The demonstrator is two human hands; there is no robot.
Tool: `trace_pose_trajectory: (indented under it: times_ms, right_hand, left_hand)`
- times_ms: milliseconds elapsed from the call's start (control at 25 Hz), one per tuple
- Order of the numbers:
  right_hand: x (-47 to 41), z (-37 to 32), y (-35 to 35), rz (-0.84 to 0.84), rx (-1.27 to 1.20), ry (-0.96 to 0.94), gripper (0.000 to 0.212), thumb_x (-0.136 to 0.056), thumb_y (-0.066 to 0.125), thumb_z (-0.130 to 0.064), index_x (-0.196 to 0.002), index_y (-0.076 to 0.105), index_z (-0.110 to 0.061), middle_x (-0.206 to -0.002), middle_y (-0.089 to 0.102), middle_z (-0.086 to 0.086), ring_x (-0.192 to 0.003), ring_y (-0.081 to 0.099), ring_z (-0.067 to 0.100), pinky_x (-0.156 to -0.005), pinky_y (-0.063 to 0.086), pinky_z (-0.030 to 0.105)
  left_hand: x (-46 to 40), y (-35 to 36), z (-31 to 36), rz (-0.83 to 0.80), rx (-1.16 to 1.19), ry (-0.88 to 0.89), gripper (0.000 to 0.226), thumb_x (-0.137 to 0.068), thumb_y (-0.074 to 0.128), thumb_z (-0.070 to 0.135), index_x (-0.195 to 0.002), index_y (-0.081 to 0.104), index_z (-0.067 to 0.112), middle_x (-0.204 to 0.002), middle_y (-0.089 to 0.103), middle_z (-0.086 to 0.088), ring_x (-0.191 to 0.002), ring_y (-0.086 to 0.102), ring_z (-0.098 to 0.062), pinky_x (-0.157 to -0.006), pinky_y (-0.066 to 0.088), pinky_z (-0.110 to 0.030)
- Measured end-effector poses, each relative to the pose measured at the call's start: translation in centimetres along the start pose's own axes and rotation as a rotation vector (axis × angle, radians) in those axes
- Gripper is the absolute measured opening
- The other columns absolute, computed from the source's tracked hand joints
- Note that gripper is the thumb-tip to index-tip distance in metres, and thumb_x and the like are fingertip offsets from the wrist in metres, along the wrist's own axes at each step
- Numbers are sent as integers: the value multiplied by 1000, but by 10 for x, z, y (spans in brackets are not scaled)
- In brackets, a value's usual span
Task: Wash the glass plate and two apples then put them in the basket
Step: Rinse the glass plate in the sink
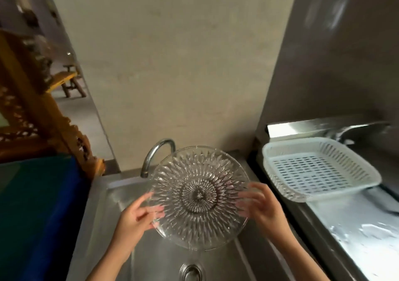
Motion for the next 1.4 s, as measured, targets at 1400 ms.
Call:
trace_pose_trajectory:
  times_ms: [1400]
  right_hand:
    - [160,106,-436,609,-296,546,50,-83,42,18,-127,52,-4,-101,62,16,-80,67,36,-67,59,37]
  left_hand:
    - [14,480,-60,-471,-302,-373,61,-79,60,-13,-133,48,14,-109,64,-19,-75,64,-19,-50,56,-21]
Point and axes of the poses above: each hand's wrist, its own x-axis away from the middle knuckle, its own y-axis out of the palm, z = x × y, the point moved 6 cm from there along -x, towards the middle knuckle
